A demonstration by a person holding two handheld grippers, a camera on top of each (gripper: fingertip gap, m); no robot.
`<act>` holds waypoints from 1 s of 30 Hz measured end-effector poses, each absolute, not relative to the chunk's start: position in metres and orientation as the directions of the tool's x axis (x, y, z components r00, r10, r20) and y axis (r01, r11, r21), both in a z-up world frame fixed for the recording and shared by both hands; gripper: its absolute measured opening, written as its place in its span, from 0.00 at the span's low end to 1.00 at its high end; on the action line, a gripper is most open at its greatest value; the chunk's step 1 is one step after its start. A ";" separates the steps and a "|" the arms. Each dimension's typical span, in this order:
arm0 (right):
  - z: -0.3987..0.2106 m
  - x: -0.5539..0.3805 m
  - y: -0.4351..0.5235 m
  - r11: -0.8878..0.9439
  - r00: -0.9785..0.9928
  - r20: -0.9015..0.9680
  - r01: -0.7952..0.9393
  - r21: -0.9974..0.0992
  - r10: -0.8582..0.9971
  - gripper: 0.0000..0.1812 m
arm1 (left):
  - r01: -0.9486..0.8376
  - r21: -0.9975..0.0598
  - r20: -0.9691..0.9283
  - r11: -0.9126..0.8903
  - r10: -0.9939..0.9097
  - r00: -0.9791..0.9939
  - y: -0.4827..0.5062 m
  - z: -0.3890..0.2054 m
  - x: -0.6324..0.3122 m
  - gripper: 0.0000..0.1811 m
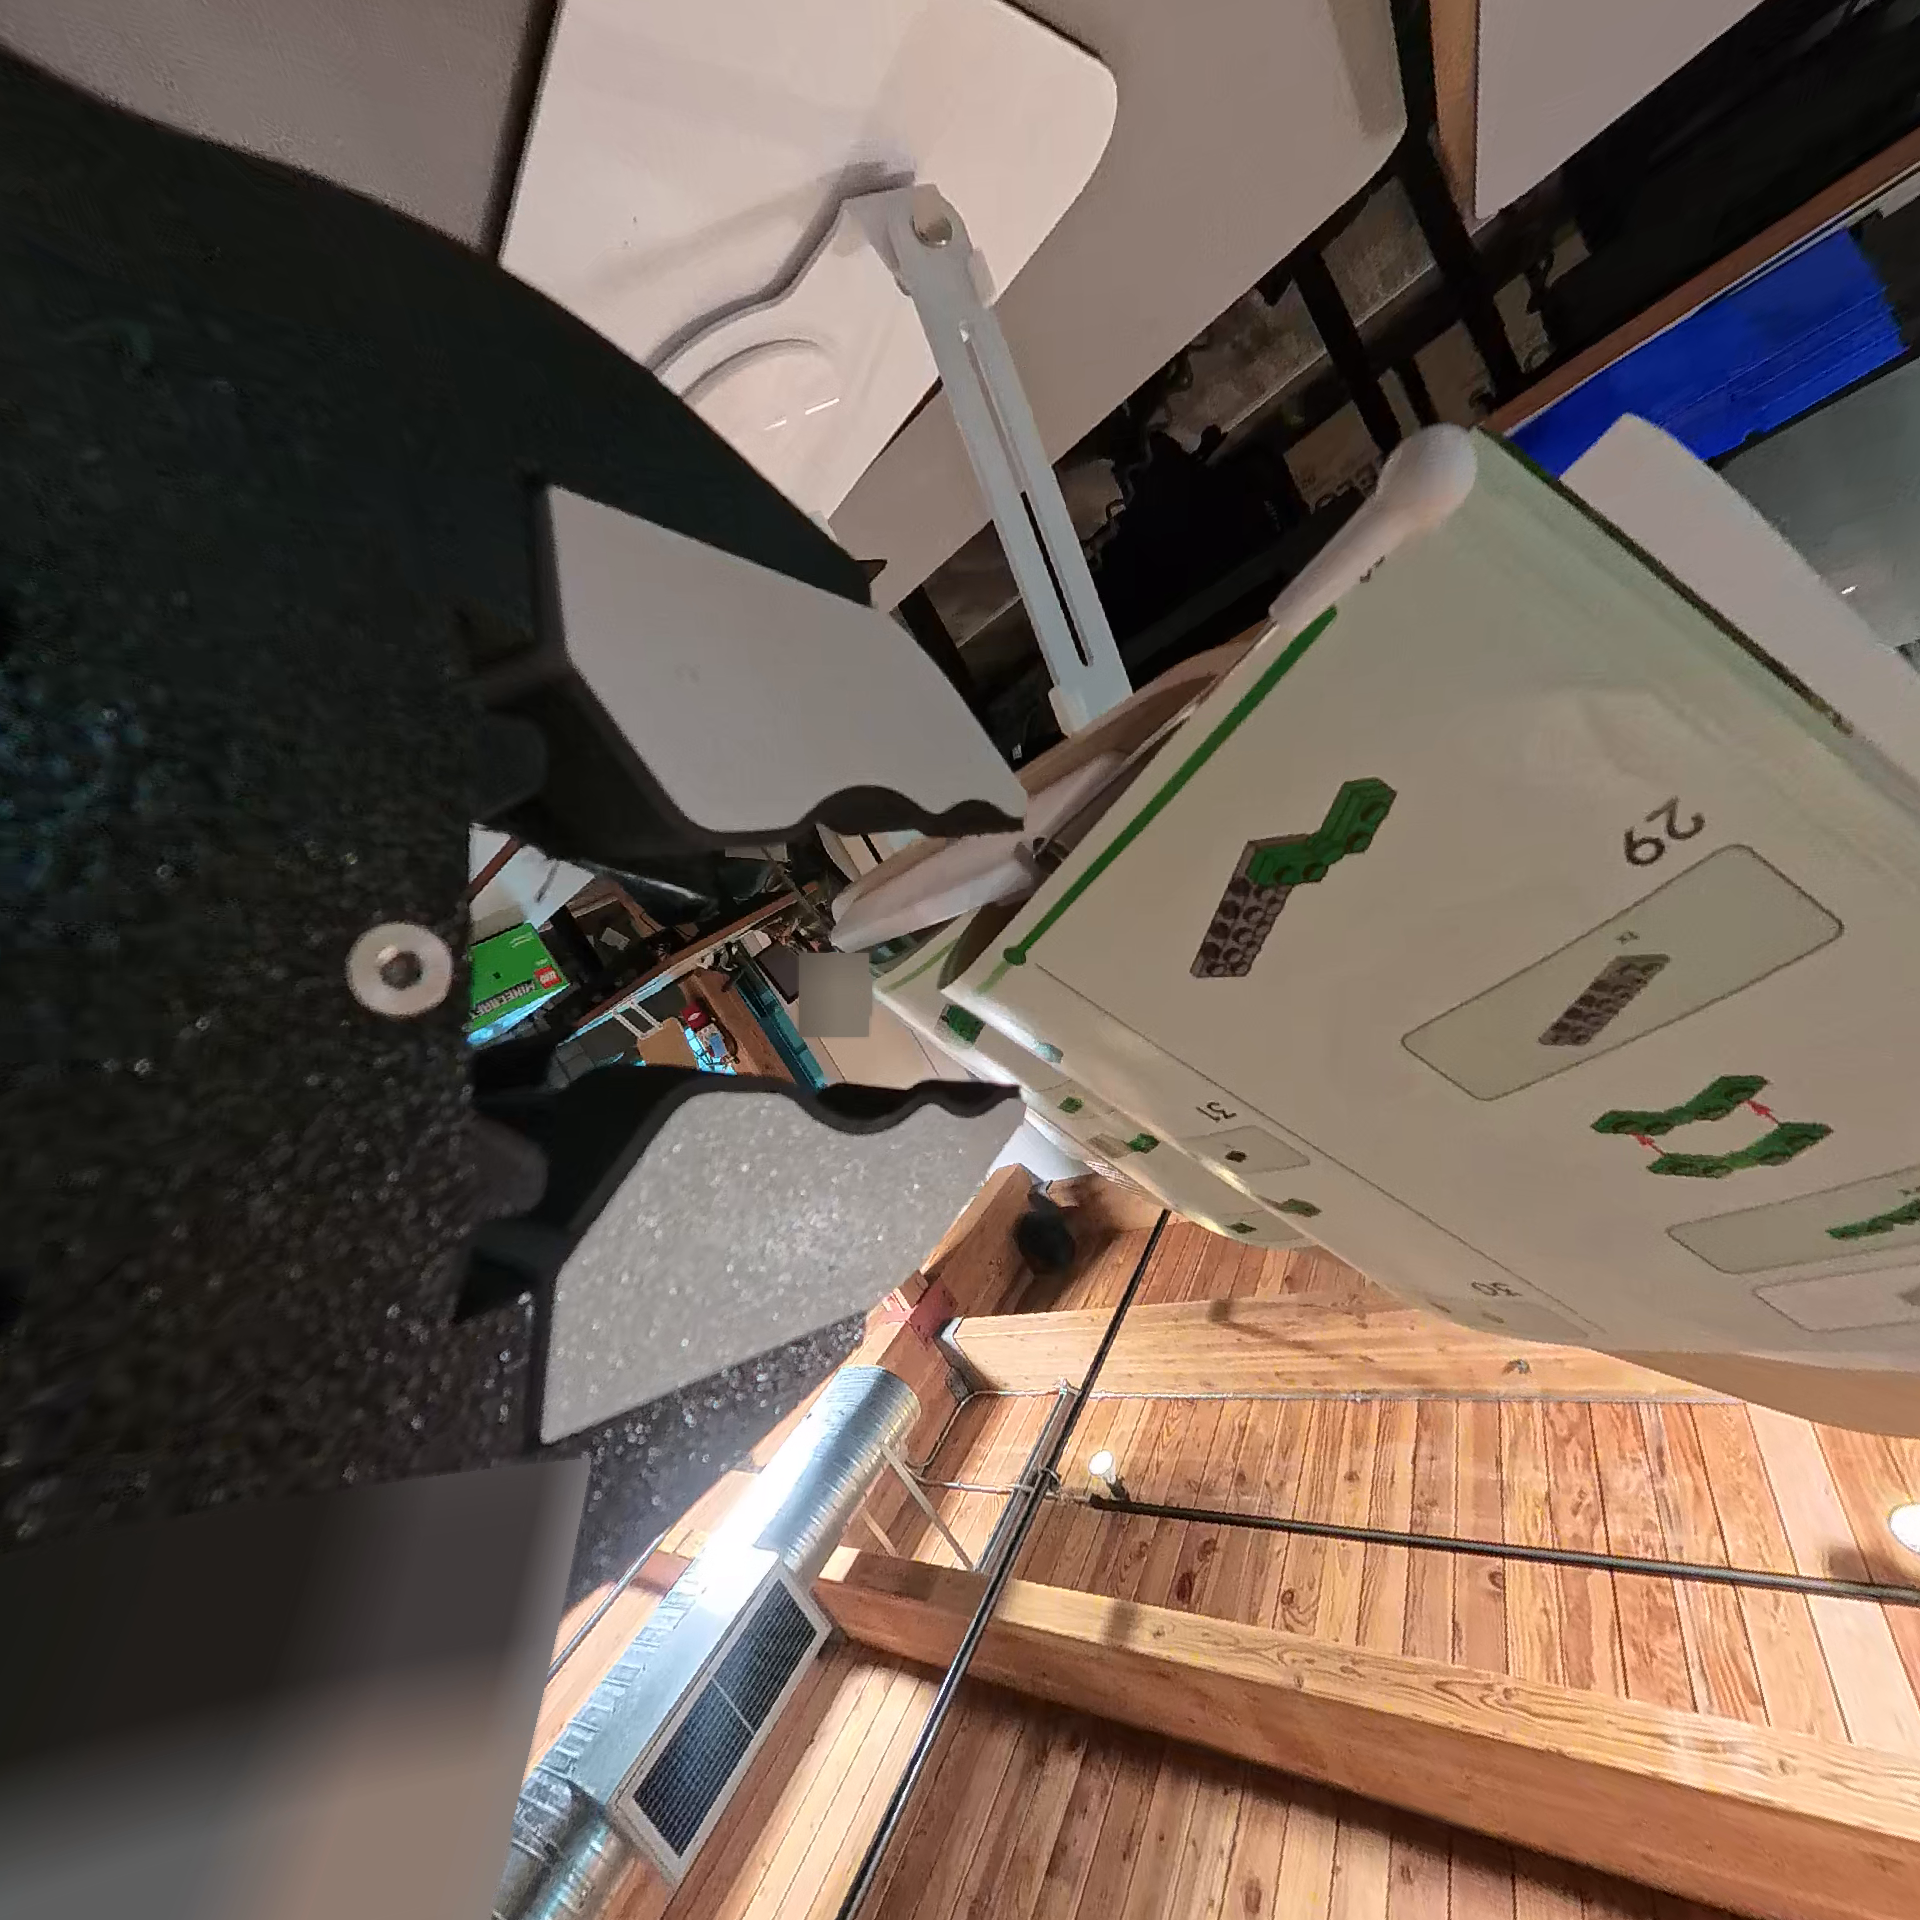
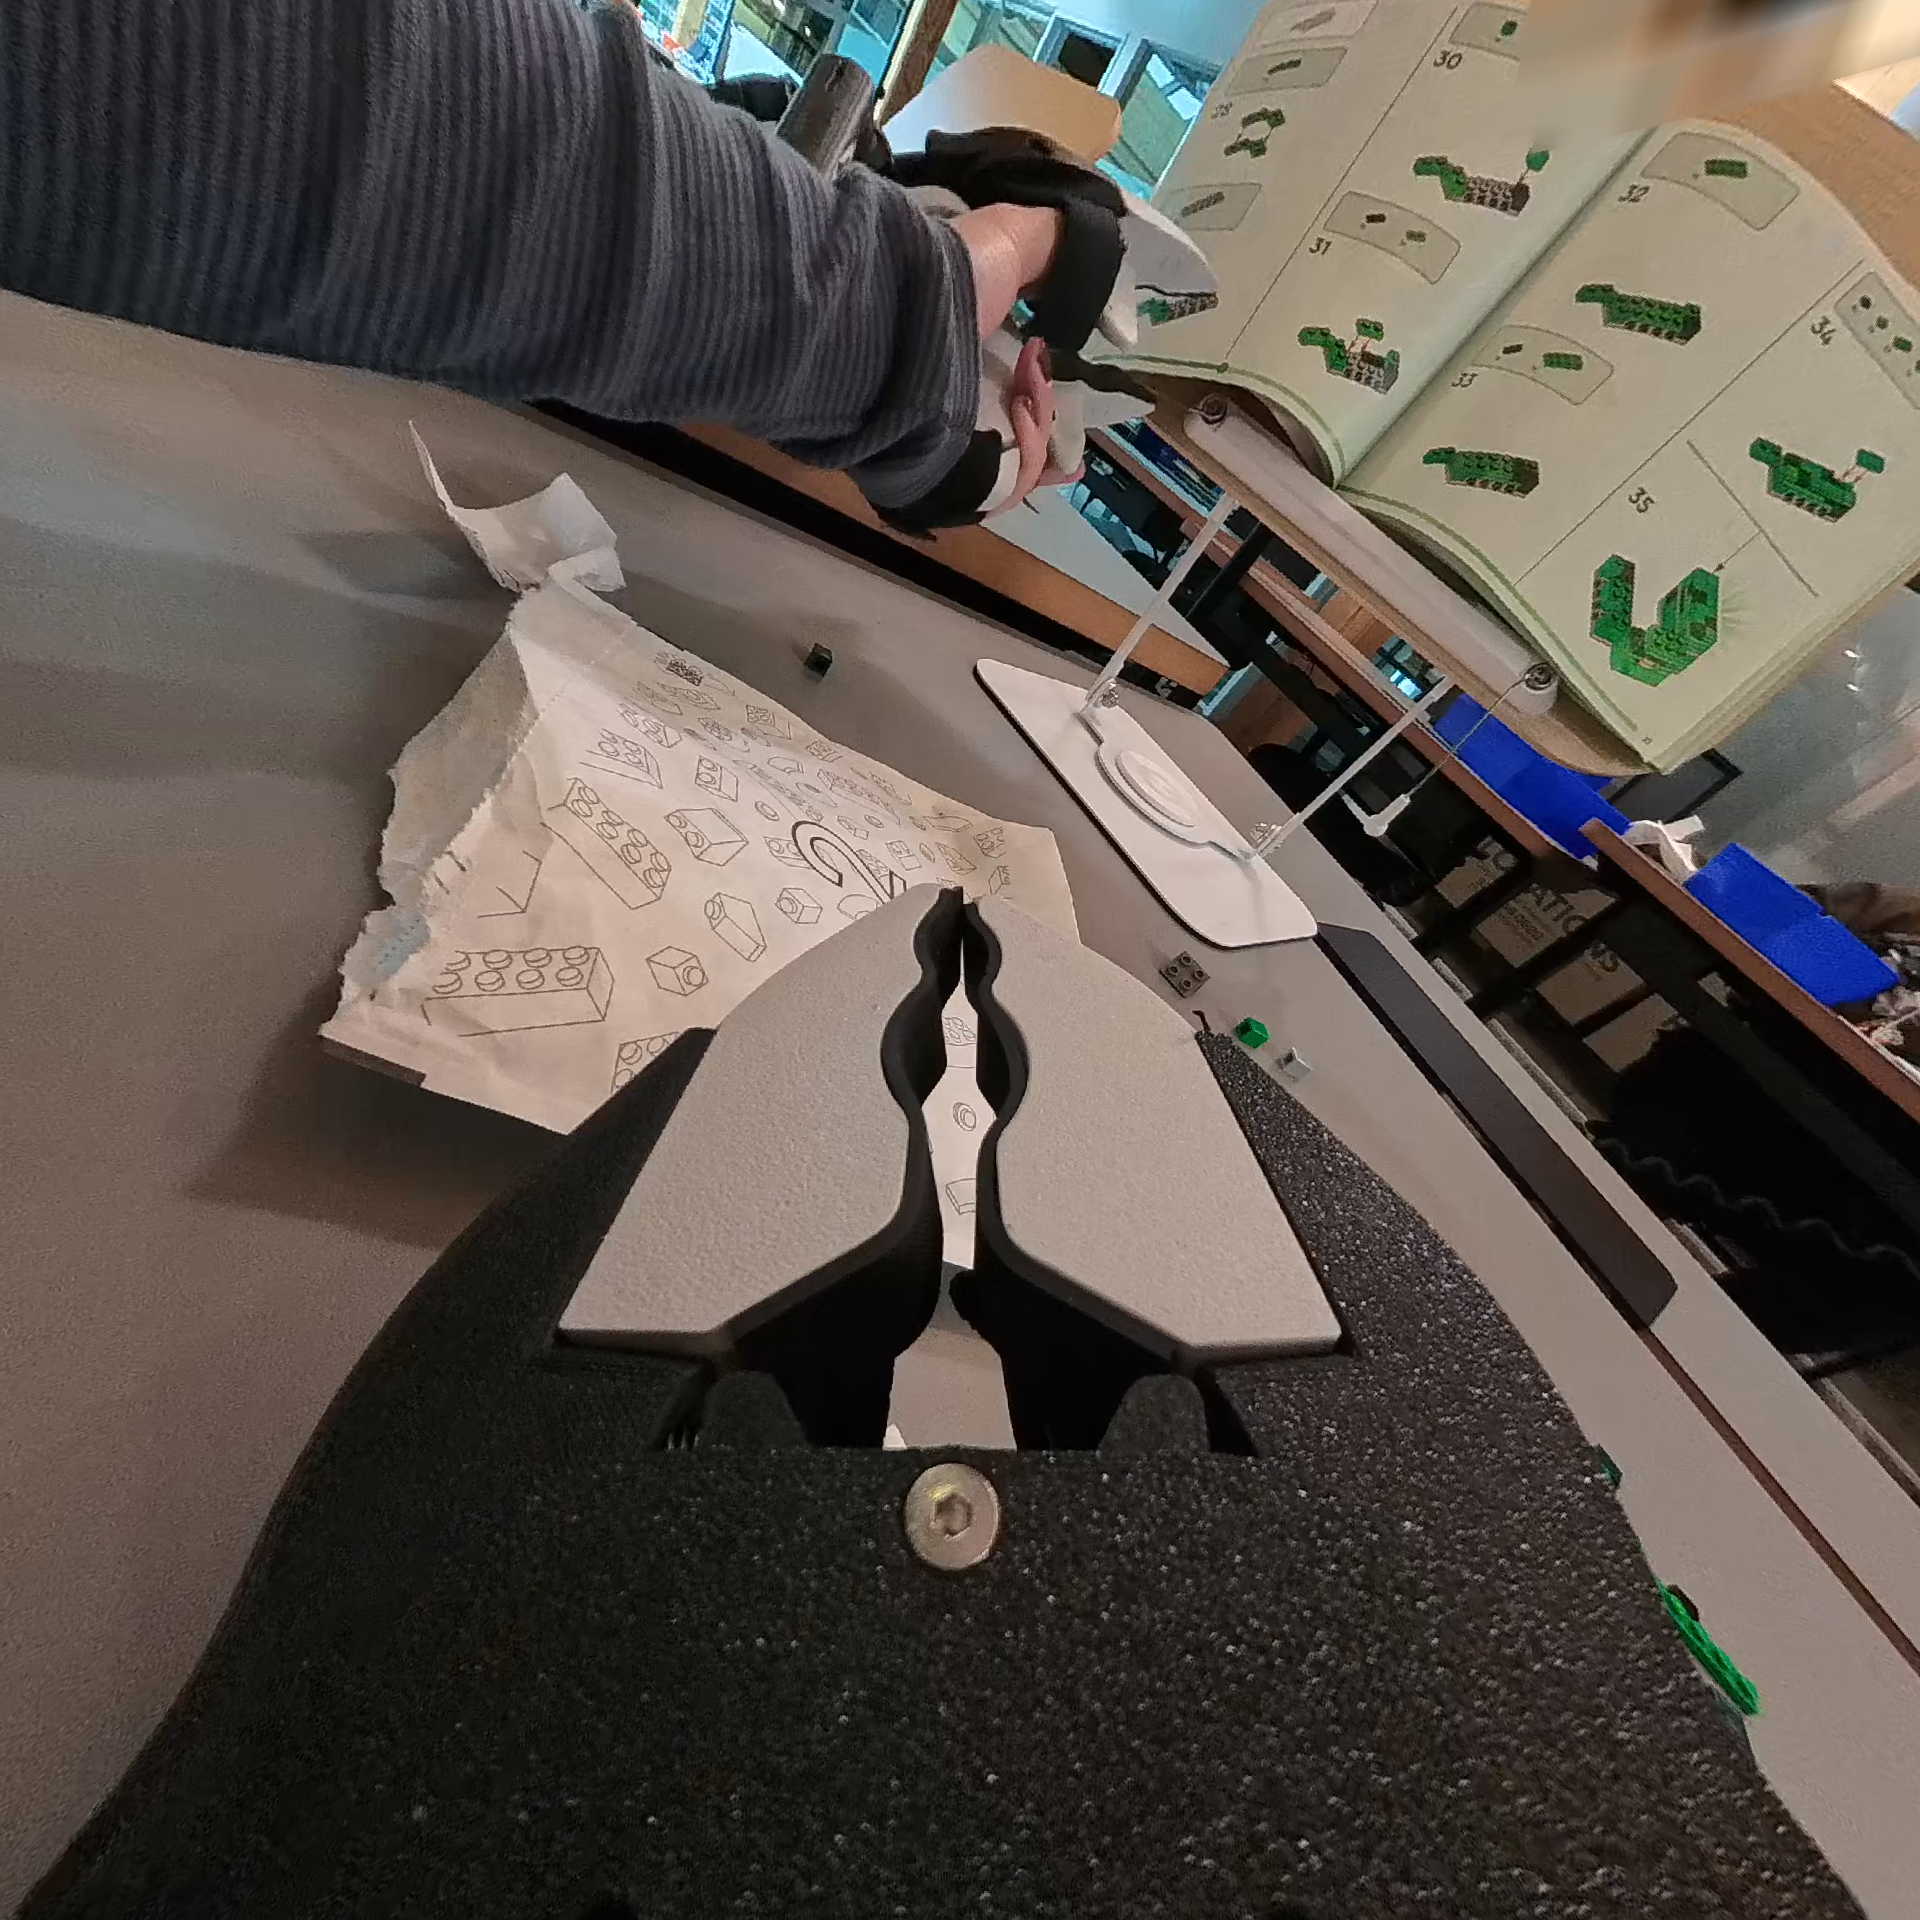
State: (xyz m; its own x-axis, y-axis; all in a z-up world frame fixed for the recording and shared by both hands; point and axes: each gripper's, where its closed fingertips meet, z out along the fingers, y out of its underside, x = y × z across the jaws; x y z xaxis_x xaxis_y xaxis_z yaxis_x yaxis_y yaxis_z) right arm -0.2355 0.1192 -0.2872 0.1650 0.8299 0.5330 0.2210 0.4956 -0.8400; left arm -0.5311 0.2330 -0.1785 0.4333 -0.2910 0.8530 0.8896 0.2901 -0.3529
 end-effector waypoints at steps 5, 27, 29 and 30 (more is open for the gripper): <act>-0.287 -0.236 0.119 0.497 0.163 0.534 0.222 -0.839 0.829 0.00 | 0.884 -0.361 0.846 0.297 -0.295 0.445 0.231 -0.174 -0.532 0.24; -0.287 -0.236 0.119 0.497 0.164 0.535 0.222 -0.839 0.829 0.00 | 0.437 -0.883 0.433 0.169 -0.060 0.899 0.173 -0.175 -0.458 0.21; -0.287 -0.236 0.119 0.499 0.164 0.537 0.223 -0.838 0.828 0.00 | 0.249 -0.963 0.242 0.100 -0.070 0.968 0.155 -0.176 -0.433 0.21; -0.288 -0.236 0.119 0.500 0.164 0.538 0.224 -0.837 0.827 0.00 | 0.124 -0.991 0.120 0.055 -0.084 0.989 0.146 -0.180 -0.420 0.22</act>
State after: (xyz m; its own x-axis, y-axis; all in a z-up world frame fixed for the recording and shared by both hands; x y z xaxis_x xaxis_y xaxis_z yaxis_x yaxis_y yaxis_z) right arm -0.2357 0.1187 -0.2875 0.1640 0.8270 0.5377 0.2242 0.4996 -0.8368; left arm -0.4199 0.1459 -0.1801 0.9893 -0.0842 0.1196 0.1244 0.0553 -0.9907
